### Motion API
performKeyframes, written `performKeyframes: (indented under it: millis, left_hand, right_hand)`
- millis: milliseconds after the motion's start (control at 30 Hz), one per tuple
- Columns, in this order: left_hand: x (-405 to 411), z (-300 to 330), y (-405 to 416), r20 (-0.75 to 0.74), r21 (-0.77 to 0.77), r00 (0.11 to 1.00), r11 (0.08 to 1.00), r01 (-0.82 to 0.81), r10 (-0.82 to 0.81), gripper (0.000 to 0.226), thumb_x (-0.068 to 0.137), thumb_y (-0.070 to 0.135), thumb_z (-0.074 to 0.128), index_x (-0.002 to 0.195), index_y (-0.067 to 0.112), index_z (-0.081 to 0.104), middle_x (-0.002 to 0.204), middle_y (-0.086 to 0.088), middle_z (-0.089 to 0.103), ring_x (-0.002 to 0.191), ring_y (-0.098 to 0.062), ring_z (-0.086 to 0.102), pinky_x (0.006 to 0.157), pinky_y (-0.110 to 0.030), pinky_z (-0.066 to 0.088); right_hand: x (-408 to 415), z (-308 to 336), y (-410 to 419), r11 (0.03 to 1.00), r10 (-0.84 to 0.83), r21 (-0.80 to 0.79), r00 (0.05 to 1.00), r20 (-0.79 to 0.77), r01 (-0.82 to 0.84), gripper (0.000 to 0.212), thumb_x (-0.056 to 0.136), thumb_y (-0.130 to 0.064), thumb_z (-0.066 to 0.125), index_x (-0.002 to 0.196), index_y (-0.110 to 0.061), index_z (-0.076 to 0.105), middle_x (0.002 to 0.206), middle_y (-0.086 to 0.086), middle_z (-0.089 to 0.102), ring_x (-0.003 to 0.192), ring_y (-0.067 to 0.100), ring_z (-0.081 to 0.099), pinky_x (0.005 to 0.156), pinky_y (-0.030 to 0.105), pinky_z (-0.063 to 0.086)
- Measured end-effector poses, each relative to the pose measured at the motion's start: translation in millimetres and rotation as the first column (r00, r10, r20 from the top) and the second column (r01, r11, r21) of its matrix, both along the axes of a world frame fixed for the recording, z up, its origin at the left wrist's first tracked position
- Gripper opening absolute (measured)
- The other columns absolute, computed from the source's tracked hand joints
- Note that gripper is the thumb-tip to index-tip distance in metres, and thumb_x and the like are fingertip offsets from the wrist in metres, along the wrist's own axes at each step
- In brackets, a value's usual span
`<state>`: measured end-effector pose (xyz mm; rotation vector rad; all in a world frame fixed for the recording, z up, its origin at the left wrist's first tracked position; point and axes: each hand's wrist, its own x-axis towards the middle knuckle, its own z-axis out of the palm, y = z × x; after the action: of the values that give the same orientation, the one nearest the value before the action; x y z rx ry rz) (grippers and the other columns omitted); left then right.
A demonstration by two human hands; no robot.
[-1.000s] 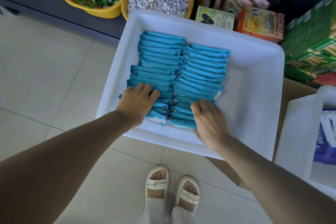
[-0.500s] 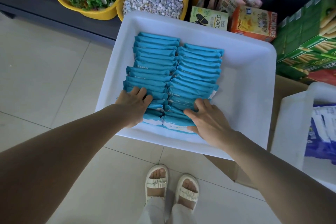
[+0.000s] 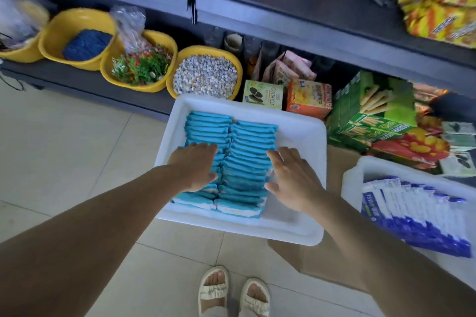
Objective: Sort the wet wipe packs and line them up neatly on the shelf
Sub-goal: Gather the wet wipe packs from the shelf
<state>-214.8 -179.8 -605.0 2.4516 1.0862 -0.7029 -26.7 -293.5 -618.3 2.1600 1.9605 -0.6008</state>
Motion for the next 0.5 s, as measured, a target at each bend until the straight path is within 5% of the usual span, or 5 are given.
performKeyframes:
  millis: [133,233,500]
  left_hand:
    - [25,86,12,0.097,-0.062,0.994,0.997,-0.046,0.052,0.047,0.099,0.030,0.047,0.141,0.017,0.031,0.134,-0.007,0.048,0.105,-0.025,0.054,0.083,-0.040,0.048]
    - [40,155,18,0.174,0.033,0.983,0.998,-0.061,0.055,0.040,0.100,0.029,0.043,0.137,0.016,0.035,0.127,-0.009,0.052,0.095,-0.026,0.056,0.072,-0.038,0.045]
    - [73,342,26,0.330,0.291,0.944,0.952,-0.090,-0.011,0.034,0.097,0.032,0.043,0.129,0.021,0.043,0.126,-0.007,0.056,0.114,-0.030,0.054,0.090,-0.040,0.046]
  right_hand:
    - [16,83,13,0.995,-0.002,0.100,0.999,0.045,-0.003,0.059,0.093,-0.037,0.054,0.142,-0.012,0.032,0.142,0.007,0.036,0.131,0.025,0.032,0.104,0.037,0.035]
    - [27,155,21,0.980,-0.026,0.199,0.995,0.094,0.007,0.050,0.092,-0.035,0.055,0.134,-0.012,0.042,0.136,0.006,0.044,0.127,0.024,0.038,0.103,0.036,0.037]
    - [55,363,18,0.919,-0.125,0.393,0.971,0.202,0.036,0.049,0.095,-0.032,0.053,0.138,-0.013,0.039,0.134,0.007,0.047,0.126,0.025,0.042,0.096,0.036,0.043]
